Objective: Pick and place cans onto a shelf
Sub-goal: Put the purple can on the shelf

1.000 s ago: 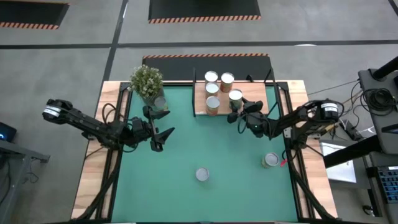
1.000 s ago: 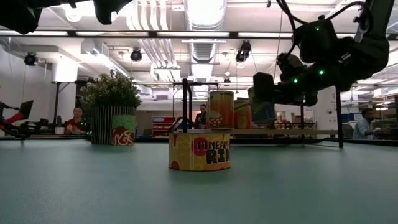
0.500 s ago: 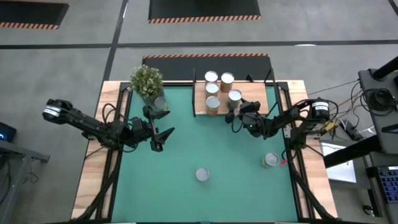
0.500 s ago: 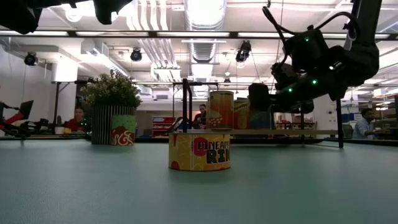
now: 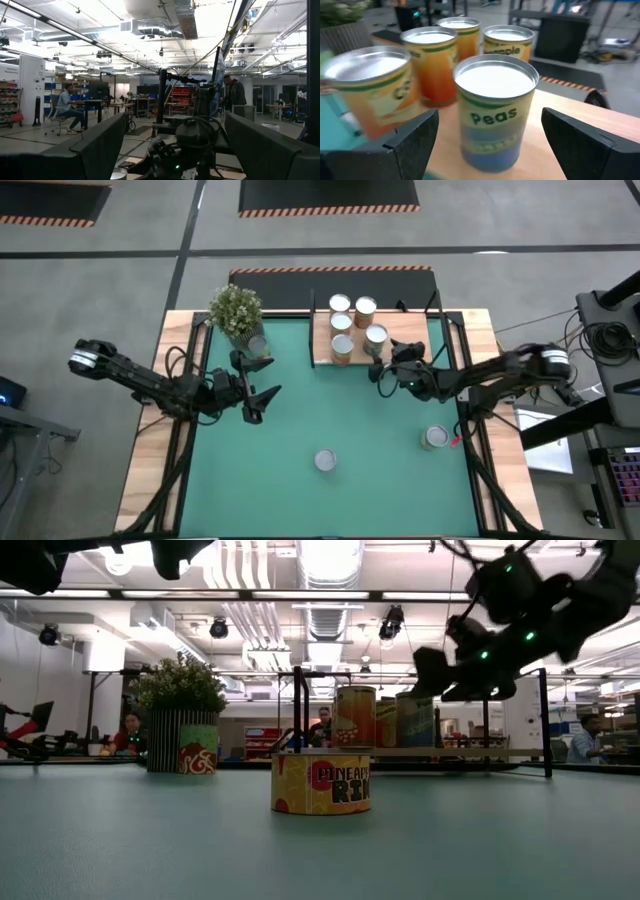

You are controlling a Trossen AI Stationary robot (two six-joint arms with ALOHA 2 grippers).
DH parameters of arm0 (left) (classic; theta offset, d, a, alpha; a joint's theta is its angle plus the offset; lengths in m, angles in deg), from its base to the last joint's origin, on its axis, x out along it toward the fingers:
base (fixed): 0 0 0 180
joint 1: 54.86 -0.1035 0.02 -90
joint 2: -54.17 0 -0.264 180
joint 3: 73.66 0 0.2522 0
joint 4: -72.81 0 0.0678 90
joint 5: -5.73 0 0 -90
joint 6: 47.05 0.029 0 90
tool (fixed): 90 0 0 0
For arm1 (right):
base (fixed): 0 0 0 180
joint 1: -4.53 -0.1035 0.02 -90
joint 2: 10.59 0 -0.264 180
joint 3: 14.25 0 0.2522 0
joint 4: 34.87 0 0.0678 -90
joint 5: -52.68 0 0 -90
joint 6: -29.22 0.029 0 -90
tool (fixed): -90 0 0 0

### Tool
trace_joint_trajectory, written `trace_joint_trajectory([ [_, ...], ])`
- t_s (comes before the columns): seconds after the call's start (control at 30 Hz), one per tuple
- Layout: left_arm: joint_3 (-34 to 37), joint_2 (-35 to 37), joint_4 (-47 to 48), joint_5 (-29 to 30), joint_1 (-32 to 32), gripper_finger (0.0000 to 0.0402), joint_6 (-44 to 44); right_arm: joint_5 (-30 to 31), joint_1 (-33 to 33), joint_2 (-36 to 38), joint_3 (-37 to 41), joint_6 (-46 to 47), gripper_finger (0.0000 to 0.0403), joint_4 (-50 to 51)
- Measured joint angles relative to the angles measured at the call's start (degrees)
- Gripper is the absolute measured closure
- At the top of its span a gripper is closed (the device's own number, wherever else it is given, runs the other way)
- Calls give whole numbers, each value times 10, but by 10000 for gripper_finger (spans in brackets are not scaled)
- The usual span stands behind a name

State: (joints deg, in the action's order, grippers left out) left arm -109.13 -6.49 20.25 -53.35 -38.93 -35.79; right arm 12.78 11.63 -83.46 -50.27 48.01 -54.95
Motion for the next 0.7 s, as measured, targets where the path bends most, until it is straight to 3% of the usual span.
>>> trace_joint_trajectory([
  [0.17,0,0,1,0,0,77,0,-42,-21,103,0,17,70,76],
  [0.27,0,0,1,0,0,77,0,-113,-18,156,-25,25,74,137],
  [0.37,0,0,2,0,0,77,0,-174,5,187,-86,38,89,260],
  [0.53,0,0,2,0,0,77,0,-226,47,183,-210,37,149,499],
  [0.7,0,0,2,0,0,77,0,-288,103,133,-311,-9,247,662],
])
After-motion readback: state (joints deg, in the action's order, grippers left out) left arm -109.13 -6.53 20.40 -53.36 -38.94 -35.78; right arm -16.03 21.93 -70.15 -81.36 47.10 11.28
